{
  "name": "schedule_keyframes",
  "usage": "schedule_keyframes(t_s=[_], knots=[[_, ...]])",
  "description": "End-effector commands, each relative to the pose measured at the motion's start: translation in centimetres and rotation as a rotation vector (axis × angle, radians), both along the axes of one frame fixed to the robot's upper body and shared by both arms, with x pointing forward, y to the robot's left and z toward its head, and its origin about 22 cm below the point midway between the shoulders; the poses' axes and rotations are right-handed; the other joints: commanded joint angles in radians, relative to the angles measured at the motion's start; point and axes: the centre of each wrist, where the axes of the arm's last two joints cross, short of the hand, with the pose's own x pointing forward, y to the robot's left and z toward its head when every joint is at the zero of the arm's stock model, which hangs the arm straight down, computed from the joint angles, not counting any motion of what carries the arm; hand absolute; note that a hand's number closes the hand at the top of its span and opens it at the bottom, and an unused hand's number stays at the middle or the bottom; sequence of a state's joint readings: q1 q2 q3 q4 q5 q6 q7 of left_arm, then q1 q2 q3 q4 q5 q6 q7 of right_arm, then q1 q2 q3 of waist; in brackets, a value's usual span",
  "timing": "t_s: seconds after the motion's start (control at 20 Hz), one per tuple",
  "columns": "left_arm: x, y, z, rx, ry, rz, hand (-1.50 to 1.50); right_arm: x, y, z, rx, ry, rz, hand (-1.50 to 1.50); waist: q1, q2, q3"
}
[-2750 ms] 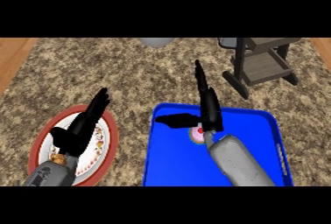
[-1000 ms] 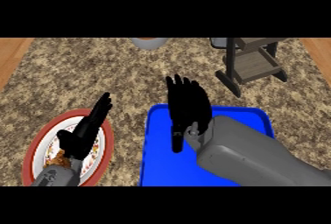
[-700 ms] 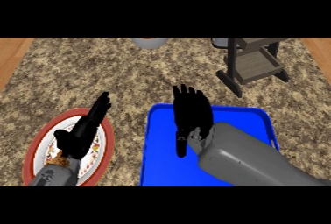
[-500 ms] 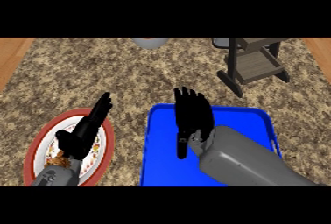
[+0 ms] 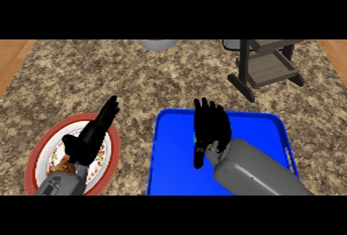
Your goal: Pick the cupcake from the tray and place it in the tiered basket
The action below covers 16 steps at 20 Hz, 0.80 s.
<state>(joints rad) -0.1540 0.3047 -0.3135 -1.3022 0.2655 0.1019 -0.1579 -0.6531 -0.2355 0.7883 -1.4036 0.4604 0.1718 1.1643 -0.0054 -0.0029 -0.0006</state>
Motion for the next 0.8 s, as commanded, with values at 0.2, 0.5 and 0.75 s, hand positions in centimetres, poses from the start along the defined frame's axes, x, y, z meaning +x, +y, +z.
schedule_keyframes(t_s=[0.2,0.5,0.75], knots=[[-0.6,1.5,0.7,-0.009,0.001,-0.008,0.00,-0.1,-0.7,-1.6,-0.059,0.064,-0.152,-1.50,0.008,0.001,0.000],[0.3,0.1,0.3,0.002,-0.006,0.006,0.00,-1.0,-0.6,-1.9,-0.059,0.047,-0.140,-1.50,0.004,0.001,0.000],[-1.5,-1.0,-0.5,-0.012,-0.009,-0.008,0.00,-0.9,-0.6,-3.1,0.090,-0.059,-0.063,1.50,0.008,0.002,0.001]])
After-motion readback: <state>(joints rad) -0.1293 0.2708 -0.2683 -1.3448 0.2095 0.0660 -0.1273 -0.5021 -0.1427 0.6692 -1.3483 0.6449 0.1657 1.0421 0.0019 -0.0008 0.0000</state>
